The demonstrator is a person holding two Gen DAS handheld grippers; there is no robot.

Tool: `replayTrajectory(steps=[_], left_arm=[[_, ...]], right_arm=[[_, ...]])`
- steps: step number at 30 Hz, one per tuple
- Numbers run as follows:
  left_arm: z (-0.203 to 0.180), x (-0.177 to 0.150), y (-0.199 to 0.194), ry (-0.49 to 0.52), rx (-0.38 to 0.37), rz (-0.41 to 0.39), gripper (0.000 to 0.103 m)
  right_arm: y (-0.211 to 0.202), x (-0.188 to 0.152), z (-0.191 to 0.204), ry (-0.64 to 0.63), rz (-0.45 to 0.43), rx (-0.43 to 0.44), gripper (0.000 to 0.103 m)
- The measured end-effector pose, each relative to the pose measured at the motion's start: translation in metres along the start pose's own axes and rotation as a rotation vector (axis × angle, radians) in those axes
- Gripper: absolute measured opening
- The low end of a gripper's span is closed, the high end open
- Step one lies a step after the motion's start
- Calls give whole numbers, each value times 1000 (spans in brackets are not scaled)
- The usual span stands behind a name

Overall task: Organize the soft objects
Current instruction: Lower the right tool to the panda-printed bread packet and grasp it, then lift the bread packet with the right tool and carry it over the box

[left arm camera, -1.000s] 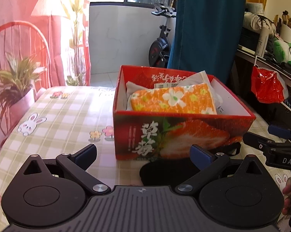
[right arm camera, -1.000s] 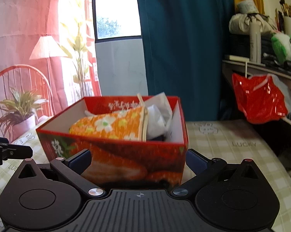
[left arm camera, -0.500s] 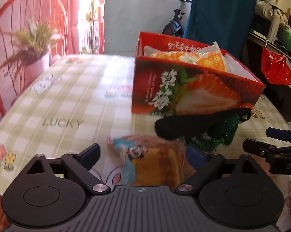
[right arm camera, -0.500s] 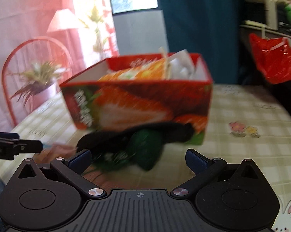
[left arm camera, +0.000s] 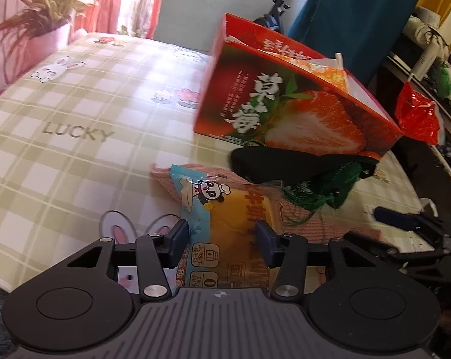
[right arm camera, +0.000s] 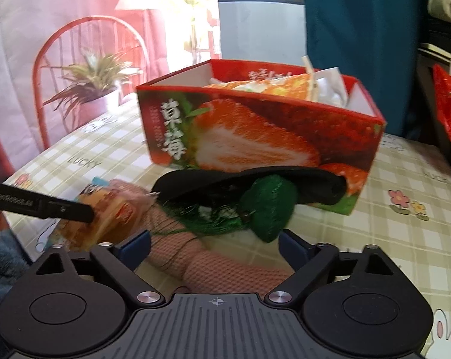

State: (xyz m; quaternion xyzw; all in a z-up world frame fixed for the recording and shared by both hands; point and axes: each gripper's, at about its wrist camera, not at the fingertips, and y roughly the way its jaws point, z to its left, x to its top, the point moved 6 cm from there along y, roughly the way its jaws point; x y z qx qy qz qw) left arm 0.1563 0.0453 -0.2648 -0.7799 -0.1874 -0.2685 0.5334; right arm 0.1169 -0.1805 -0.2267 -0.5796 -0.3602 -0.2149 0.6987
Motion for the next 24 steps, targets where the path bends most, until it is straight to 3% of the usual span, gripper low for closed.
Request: replayTrajectory(steps=[6,11,17,24], left_arm=[[-20,7,17,19,-39,30,52],[-43,12,33,33,-73,56,52],[-71,3,44,86,-164,77,52],[-68,-9,43,75,-205,87,51]], right_arm=[[3,-5,16,-63,26,62,71],[2,-7,16,-65,29,68,69],[3,-10,16,-89,40,77,64],[9,-15,18,-111,74,96,60]])
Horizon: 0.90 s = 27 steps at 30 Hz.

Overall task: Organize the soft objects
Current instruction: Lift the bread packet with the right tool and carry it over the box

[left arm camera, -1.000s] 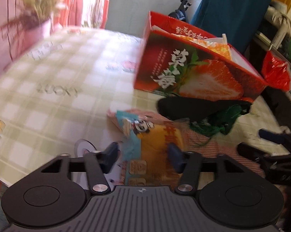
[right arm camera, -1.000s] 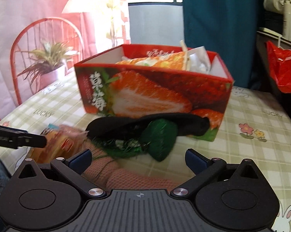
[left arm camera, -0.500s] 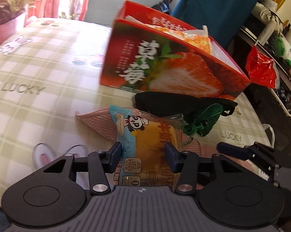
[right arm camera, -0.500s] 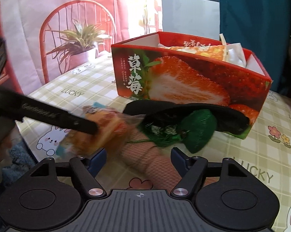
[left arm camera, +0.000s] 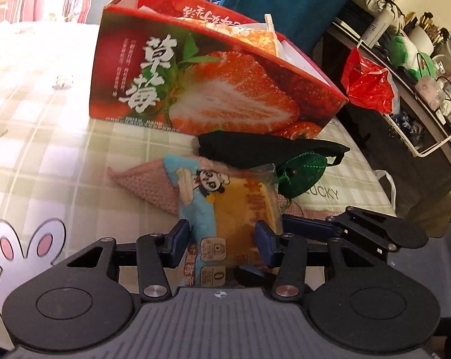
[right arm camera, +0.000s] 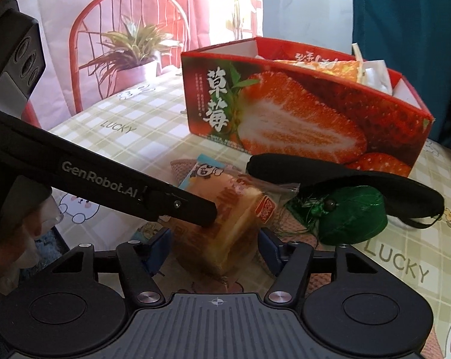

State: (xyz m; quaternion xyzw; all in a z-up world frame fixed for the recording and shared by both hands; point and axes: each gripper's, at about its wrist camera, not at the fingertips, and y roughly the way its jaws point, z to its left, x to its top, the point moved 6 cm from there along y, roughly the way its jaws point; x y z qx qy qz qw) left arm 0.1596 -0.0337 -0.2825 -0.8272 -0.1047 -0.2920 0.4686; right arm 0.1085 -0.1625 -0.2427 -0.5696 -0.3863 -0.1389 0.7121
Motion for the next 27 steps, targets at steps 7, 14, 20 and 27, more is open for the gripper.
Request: replayTrajectory(steps=[7,14,20,27], left_arm=[[9,-9,-5,-33,-29,4,46],[10,-8,-5,-34,-27,-6,46],[10,-7,-5,-36,-23,-11,46],[7,-7,-4,-23,-4,-36,47]], right_arm=[[2,-3,1,-25,-2,-4,54],[6,-4,-1,-11,3,6,57],[7,-6,1,-20,24,2,60],[11,-9,2,-46,21,-8,61]])
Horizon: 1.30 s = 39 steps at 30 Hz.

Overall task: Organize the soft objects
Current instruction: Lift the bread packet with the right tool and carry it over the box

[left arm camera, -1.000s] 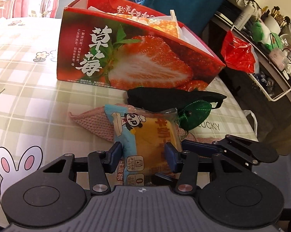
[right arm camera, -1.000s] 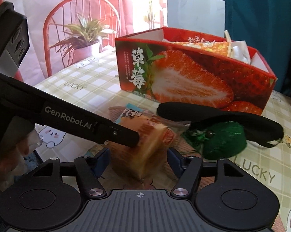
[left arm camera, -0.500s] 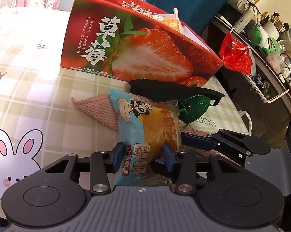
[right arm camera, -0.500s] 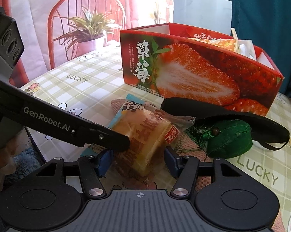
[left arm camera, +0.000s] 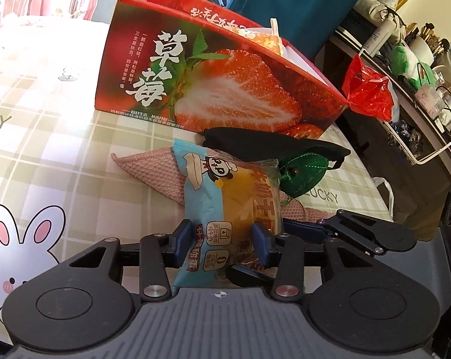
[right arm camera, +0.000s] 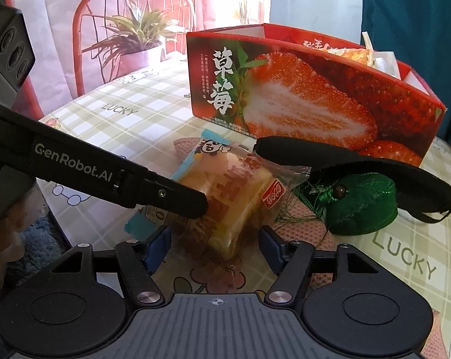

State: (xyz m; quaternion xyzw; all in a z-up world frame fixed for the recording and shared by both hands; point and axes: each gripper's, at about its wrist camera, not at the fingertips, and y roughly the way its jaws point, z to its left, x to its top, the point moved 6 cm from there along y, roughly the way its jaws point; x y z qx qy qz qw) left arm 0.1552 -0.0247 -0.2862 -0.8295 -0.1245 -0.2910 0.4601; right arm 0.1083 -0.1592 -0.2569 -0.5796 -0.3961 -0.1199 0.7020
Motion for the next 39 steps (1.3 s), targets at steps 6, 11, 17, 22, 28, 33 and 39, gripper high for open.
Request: replayTrajectory(steps=[6,11,17,22,28,33,39], left_arm=[[-3,0,-1,17,8,-3,47],[-2,1,-4,26,-7,-16,47],[-5,3,-13,36,-18,-44,47],[-3,5,-23,15,-41,-72,47],[-14,16,-29,25,-51,-79,47],[-23,34,-39,43,-69,-119,47],[-34,56,-42,71,-81,-131,47]], right_arm=[[-1,1,3,-23,-26,8,56],[-5,5,2,-21,-50,4,53],[-12,9,2,-28,-88,2,53],[-21,13,6,-42,-111,-13,53],[-32,24,6,-86,-150,-26,52],[-44,45,1,-115,-178,-31,52],[-53,64,-11,-134,-223,-53,52]])
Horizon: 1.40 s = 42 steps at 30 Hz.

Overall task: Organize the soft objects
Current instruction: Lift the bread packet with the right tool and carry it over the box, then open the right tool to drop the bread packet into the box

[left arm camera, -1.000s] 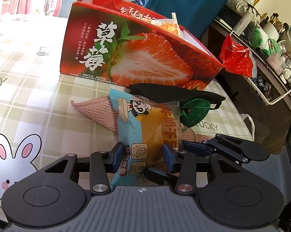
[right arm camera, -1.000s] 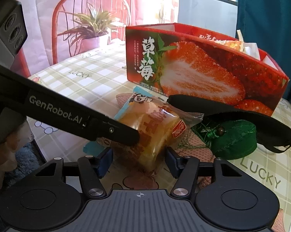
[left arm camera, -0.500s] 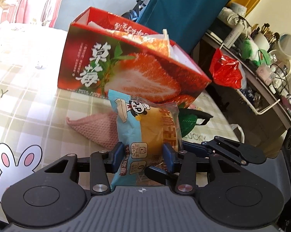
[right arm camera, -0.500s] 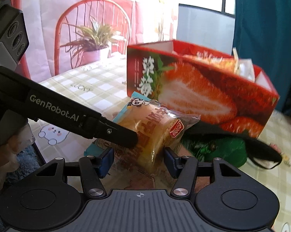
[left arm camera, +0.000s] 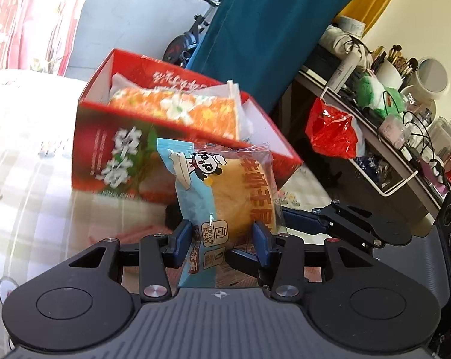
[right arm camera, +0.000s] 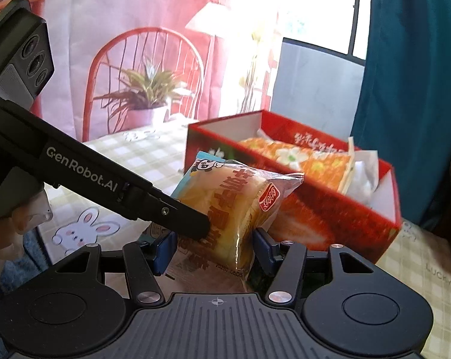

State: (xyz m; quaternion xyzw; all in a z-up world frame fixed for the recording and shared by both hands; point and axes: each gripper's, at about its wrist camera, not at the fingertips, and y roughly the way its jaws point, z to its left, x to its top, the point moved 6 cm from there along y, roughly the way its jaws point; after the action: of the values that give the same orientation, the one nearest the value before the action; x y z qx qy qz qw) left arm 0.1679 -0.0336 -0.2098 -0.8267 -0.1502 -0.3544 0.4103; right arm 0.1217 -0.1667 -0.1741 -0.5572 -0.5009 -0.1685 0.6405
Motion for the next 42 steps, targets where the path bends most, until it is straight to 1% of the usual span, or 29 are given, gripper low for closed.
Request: replayTrajectory(steps=[6,11,14,22,26,30,33,37,42], left_arm=[[-10,24,11,26,-17,-8,47],[-17,51,29,10,-50,-32,47],[-22,71,42,21,-38,-43,48],[-29,120,78,0,-61,-43,48],[-35,127,104,18,-48,-7,48],[-31,127,129,-22,-37,53,48],[-27,124,142,-39,-14,103,48],[-21,122,150,-18,20,130,48],[-19,124,166,11,72,162,48]], right_arm=[[1,17,-23,9,-7,-15,52],[6,34,-46,-27,-14,-58,52],[15,45,-61,-50,-29,-106,52],[42,70,-114,2,-52,-152,52],[54,68,-138,55,-32,-151,52],[68,59,-159,89,-4,-145,51],[79,54,-171,117,27,-116,49],[91,51,-181,144,54,-77,48],[104,50,-185,169,100,-64,48]])
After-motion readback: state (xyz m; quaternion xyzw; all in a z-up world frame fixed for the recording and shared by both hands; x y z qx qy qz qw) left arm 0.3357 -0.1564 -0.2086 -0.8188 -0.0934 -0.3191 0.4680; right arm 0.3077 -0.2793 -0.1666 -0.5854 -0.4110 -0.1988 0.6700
